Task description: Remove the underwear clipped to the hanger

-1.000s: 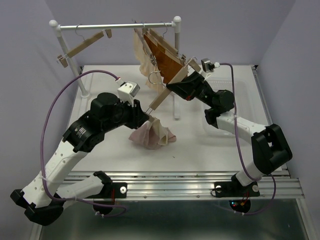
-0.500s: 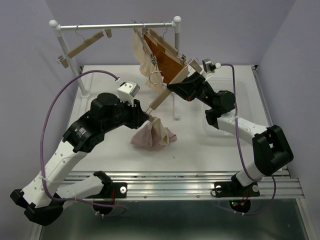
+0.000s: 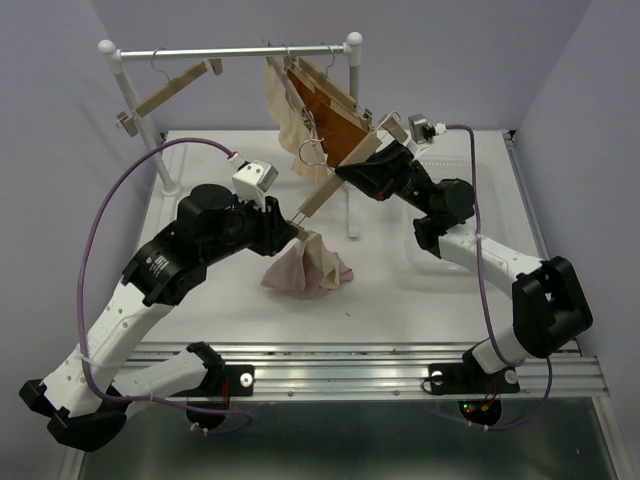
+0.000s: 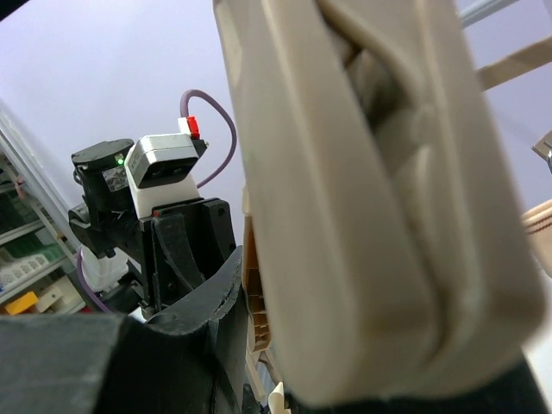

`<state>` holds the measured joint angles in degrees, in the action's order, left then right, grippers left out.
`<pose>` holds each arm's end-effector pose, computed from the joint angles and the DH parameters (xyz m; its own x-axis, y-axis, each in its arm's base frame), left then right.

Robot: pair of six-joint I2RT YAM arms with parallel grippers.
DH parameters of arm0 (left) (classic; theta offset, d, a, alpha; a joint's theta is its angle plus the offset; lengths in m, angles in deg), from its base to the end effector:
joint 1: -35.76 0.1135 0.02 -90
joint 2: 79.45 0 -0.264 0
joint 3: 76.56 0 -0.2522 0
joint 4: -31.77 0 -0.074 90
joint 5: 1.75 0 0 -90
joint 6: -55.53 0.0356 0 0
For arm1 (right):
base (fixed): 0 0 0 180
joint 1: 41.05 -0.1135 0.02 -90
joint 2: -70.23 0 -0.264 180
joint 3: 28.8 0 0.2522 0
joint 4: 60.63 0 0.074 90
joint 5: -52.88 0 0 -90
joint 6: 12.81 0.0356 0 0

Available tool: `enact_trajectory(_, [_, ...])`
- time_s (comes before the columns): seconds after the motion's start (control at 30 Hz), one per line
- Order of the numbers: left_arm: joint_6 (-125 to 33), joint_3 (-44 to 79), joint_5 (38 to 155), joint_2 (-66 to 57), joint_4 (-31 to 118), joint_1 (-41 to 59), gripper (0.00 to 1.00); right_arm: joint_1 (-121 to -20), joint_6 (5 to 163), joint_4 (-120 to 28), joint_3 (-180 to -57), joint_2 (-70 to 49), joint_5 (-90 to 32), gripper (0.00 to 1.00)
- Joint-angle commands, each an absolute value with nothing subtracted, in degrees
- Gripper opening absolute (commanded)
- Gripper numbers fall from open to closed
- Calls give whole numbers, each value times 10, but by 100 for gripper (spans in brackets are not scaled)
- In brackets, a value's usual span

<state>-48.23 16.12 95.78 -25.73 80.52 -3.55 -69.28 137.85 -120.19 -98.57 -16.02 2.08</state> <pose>0.1358 -0.1172 0.4373 -0.3691 -0.0026 -0.9294 0.6570 0.7066 -0.2629 0.2702 0.1706 0.3748 -0.3792 0.5631 -0.7342 -0.9035 -0.0541 0.4252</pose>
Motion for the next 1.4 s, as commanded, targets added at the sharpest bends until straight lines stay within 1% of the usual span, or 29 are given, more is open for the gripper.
enact_trajectory(0.0, [-484,105,873,-289,734,-22,0,-687,1298,-1166,-1000,-139,72,1])
enact_trajectory(0.17, [-482,106,879,-294,728,-22,0,-687,1293,-1153,-1007,-134,70,1])
enact_trajectory(0.33, [-491,97,880,-293,728,-22,0,-687,1276,-1109,-1026,-125,66,1])
enact_trajectory(0.43, [-493,93,900,-292,724,-22,0,-687,1266,-1095,-1030,-119,65,1])
enact_trajectory(0.83, [-489,59,912,-274,727,-22,0,-687,1260,-1082,-1036,-114,64,1])
enact_trajectory(1.37, [-491,104,907,-289,711,-22,0,-687,1245,-1066,-1014,-107,56,1])
